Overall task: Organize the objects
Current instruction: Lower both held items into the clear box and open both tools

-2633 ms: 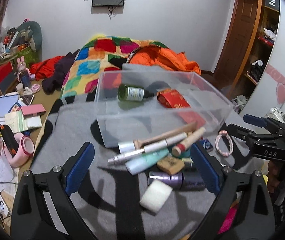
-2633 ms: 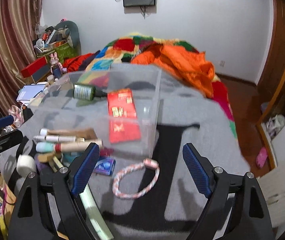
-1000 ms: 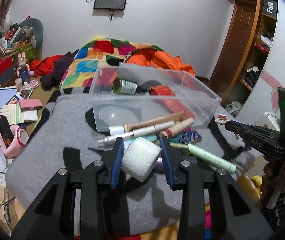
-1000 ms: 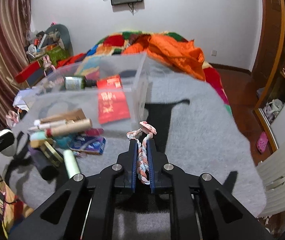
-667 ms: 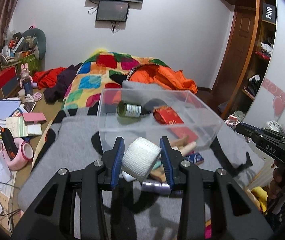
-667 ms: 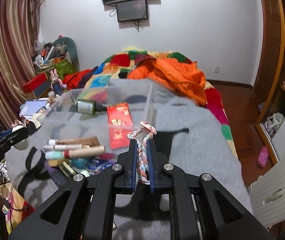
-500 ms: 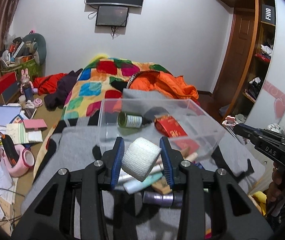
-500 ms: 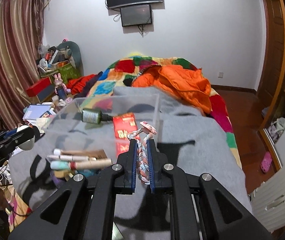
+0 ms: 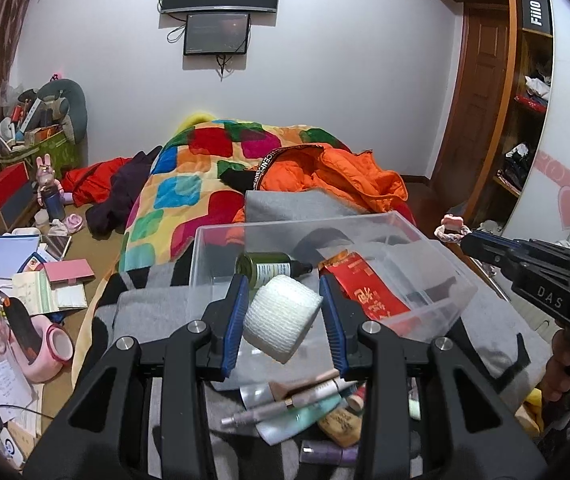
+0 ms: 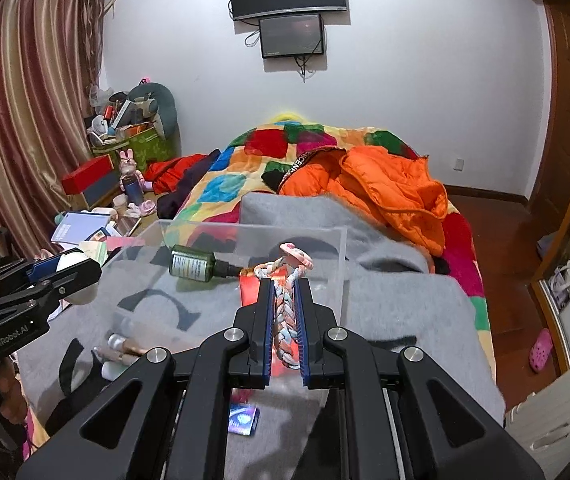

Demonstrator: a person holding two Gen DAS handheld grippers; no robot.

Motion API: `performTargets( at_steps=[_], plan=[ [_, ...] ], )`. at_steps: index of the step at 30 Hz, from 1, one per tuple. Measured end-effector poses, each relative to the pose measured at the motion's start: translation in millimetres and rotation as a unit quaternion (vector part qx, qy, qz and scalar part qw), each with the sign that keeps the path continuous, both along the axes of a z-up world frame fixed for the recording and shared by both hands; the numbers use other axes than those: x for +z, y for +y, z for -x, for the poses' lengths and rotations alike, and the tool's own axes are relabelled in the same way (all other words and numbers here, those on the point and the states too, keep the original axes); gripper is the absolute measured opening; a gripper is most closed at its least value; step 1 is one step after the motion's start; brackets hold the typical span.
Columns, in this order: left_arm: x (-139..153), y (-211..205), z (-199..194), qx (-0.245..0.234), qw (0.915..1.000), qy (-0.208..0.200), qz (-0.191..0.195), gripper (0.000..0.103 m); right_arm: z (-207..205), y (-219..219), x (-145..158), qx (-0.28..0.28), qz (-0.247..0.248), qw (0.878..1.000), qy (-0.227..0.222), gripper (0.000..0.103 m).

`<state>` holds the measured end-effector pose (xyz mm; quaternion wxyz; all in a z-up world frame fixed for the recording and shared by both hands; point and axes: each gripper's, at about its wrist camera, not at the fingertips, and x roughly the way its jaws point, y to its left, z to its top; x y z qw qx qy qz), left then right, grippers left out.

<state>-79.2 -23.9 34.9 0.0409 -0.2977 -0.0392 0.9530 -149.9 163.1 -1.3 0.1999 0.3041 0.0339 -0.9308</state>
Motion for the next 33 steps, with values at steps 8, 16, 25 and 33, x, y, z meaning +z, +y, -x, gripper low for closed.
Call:
performTargets(
  at_steps=[8,16,25,33],
  plan=[
    [-5,-5,31,-0.016,0.9992,-0.032,-0.015,0.036,19,-18,-12,0.023,-0.005,0.999,-0.024,0.009],
    [-24,-1,55,-0.027,0.9964,-0.08,0.001,0.036,35,-31,-39,0.024,-0.035,0.998,-0.054,0.009],
    [-40,2,72,-0.037,0.9929,-0.113,0.003,0.036,36,-36,-50,0.03,-0.055,0.996,-0.066,0.009],
    [-46,6,73,-0.038,0.9921,-0.119,0.004,0.037,29,-40,-47,0.039,-0.069,0.995,-0.058,0.015]
  ],
)
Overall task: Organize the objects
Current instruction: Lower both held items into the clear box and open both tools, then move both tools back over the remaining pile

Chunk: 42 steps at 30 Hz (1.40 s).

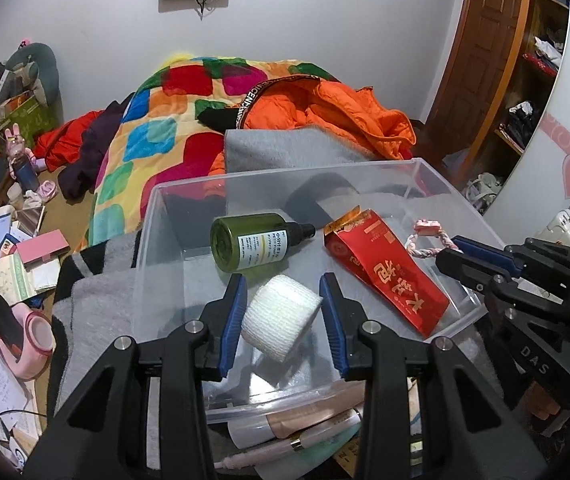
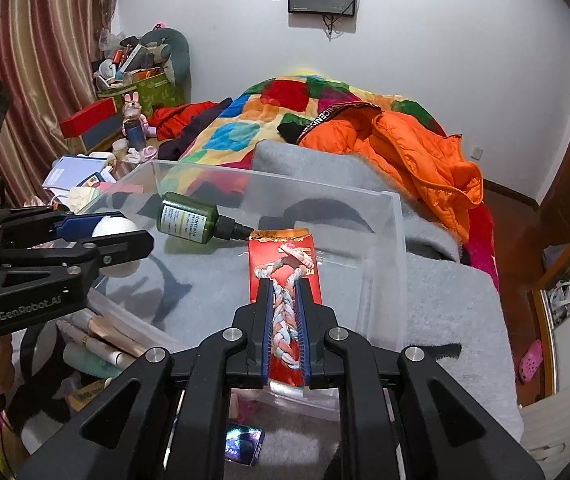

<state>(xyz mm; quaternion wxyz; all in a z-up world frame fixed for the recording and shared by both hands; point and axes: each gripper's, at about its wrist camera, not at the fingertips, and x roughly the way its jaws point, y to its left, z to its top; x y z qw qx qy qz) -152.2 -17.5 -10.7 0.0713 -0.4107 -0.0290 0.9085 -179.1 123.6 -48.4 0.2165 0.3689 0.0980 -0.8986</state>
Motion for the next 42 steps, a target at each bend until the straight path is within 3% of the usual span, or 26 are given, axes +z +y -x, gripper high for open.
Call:
performTargets(
  at_steps=[3,5,10,18,28,42],
  plan=[
    [-1,0,-1,-0.003,1.0,-0.002,-0.001,0.042,-2,2,0,0.002,0.004,1.0,-0.001,0.028],
    [0,0,-3,-0.004,1.0,0.002,0.002,0.054,-3,2,1,0.002,0.004,1.0,0.001,0.031],
    [8,1,-12,-0.005,0.9998,0.016,0.007,0.059,-7,2,5,0.005,0.008,1.0,0.003,0.036],
    [27,-3,-40,0.001,0.9987,0.05,0.012,0.077,-28,13,20,0.006,0.018,0.999,0.029,0.057],
    [26,0,-87,0.008,0.9979,0.061,0.02,0.091,-60,33,23,0.006,0.028,0.999,0.027,0.059],
    [-14,25,-130,-0.014,0.9998,0.012,0.002,0.096,-86,36,-9,0.023,0.023,0.999,-0.032,0.059]
  ],
)
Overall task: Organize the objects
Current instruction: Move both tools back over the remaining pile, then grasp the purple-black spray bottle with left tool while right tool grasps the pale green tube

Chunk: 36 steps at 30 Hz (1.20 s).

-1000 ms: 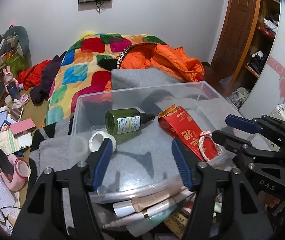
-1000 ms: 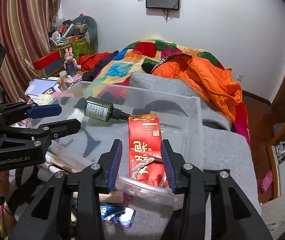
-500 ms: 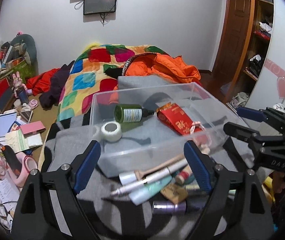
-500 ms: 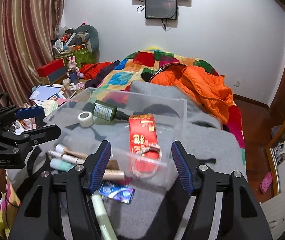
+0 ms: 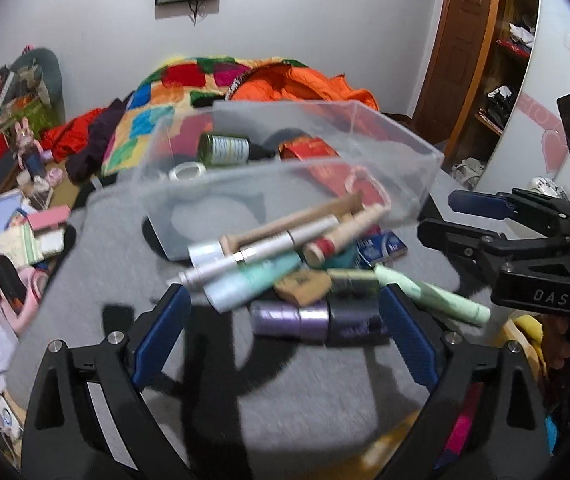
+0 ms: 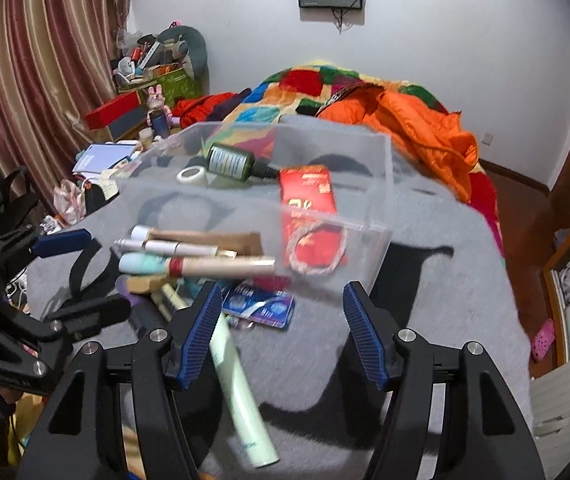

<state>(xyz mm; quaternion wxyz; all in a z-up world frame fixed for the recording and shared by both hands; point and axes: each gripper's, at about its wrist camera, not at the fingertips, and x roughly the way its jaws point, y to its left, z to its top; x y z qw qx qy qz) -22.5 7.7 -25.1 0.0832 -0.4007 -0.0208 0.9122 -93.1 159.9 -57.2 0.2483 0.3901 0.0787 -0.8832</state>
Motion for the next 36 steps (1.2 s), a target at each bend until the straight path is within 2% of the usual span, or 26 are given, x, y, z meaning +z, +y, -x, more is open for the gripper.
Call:
performTargets(
  at_steps=[7,17,21,24,25,27,33,36],
  plan=[
    [-12,7,-8,-0.014,0.9998,-0.012,-0.006,0.097,-8,6,-21,0.004,-0.001,0.999,-0.037,0.059],
    [-30,19,7,-0.038,0.9981,-0.047,-0.016,0.097,-22,12,-30,0.021,-0.003,0.999,-0.042,0.059],
    [-32,19,9,-0.028,0.9987,-0.042,-0.012,0.097,-27,8,-33,0.033,-0.004,0.999,-0.041,0.048],
    [-31,17,8,-0.027,0.9989,-0.03,-0.026,0.097,-27,4,-36,0.031,-0.005,0.999,-0.042,0.04],
    [-31,16,7,-0.027,0.9987,-0.029,-0.032,0.093,-27,3,-36,0.031,-0.004,0.999,-0.044,0.038],
    [-31,16,6,-0.027,0.9988,-0.026,-0.033,0.09,-26,1,-38,0.031,0.002,0.998,-0.048,0.027],
    [-29,19,-3,-0.024,0.9994,-0.013,-0.02,0.09,-28,2,-36,0.034,0.013,0.998,-0.054,0.015],
    [-27,19,-6,-0.022,0.9994,-0.014,-0.022,0.09,-31,5,-34,0.033,0.017,0.998,-0.055,0.014]
  ],
)
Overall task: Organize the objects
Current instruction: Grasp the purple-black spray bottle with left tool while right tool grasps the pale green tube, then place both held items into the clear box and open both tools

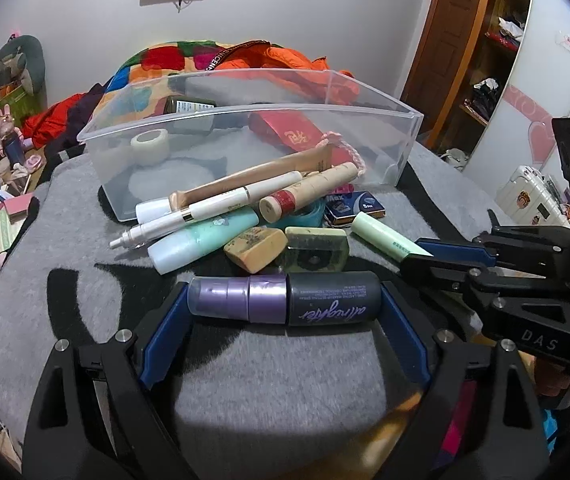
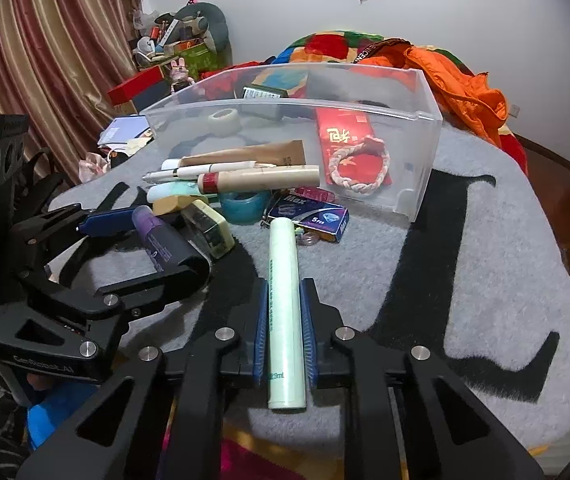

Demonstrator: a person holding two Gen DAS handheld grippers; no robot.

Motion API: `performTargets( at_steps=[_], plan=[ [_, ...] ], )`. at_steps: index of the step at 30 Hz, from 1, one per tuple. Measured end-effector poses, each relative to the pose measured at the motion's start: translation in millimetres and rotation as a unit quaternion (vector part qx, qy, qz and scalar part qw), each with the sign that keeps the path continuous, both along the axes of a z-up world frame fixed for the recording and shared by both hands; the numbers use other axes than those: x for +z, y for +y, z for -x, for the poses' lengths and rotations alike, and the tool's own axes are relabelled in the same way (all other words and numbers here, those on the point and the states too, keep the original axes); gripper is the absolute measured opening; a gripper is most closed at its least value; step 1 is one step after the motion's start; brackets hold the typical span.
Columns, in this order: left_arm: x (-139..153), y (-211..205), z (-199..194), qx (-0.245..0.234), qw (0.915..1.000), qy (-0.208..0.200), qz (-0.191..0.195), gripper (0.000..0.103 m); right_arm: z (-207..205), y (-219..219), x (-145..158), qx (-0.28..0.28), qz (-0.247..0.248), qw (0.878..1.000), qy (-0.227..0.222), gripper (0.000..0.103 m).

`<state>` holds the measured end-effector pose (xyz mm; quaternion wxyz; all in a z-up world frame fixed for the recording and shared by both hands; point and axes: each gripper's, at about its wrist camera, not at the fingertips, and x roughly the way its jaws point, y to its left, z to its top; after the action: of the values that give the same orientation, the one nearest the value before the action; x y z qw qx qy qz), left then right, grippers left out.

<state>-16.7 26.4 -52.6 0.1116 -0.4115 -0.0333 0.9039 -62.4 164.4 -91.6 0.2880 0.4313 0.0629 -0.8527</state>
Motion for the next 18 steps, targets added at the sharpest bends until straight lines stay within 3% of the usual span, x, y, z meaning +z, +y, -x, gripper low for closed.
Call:
performTargets(
  at_steps=[6,18],
  plan=[
    [8,-7,-7,0.009,0.9998,0.004,-0.016,0.09,-6,4,6,-0.006,0.008,1.0,0.004,0.014],
    [33,-14,-6,0.029,0.9987,0.041,-0.012,0.09,-1,6,35,-0.019,0.033,0.999,0.038,0.014]
  ],
)
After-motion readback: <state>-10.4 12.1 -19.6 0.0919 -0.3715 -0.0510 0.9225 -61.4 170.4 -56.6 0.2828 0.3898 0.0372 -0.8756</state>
